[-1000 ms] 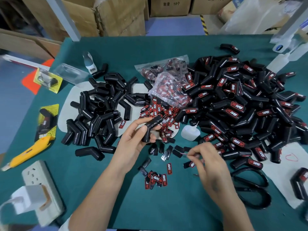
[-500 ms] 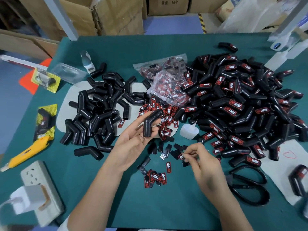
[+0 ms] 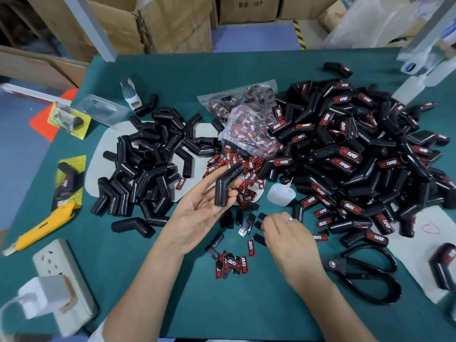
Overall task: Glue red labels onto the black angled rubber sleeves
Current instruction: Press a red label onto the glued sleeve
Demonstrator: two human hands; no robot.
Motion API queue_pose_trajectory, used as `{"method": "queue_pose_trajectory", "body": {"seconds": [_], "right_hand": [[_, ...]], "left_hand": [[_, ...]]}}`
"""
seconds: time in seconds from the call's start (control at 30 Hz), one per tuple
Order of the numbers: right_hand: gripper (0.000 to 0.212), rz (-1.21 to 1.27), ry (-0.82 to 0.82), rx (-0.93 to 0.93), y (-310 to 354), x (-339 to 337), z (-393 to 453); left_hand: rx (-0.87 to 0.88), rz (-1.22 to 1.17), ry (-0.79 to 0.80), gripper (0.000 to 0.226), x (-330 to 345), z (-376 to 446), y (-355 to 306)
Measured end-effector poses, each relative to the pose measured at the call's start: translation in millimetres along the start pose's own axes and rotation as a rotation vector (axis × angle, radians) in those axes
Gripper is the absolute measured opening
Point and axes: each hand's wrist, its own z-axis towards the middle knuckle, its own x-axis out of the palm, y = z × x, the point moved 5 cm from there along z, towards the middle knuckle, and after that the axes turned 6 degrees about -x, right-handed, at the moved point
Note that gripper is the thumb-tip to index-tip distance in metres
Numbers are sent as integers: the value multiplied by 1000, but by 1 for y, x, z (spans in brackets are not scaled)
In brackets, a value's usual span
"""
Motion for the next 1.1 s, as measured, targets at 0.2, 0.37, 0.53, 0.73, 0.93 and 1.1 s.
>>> {"method": "queue_pose_trajectory", "body": {"seconds": [0.2, 0.37, 0.53, 0.73, 0.93, 1.1], "right_hand": [[60, -59, -117, -162, 11, -21, -4], [39, 53, -27, -153, 11, -30, -14], [7, 572, -165, 164, 2, -48, 1], [21, 989, -381, 410, 1, -53, 45], [30, 1099, -430, 429, 3, -42, 52], [37, 1166, -362, 450, 4, -27, 46]], "left_hand": [[12, -37, 42, 76, 0, 0, 1], [19, -61, 86, 77, 1, -1, 2], [10, -18, 67, 76, -2, -3, 2], [-10, -15, 92, 70, 2, -5, -4], [-26, -33, 121, 68, 3, -8, -7], [49, 93, -121, 48, 0, -6, -5]]}}
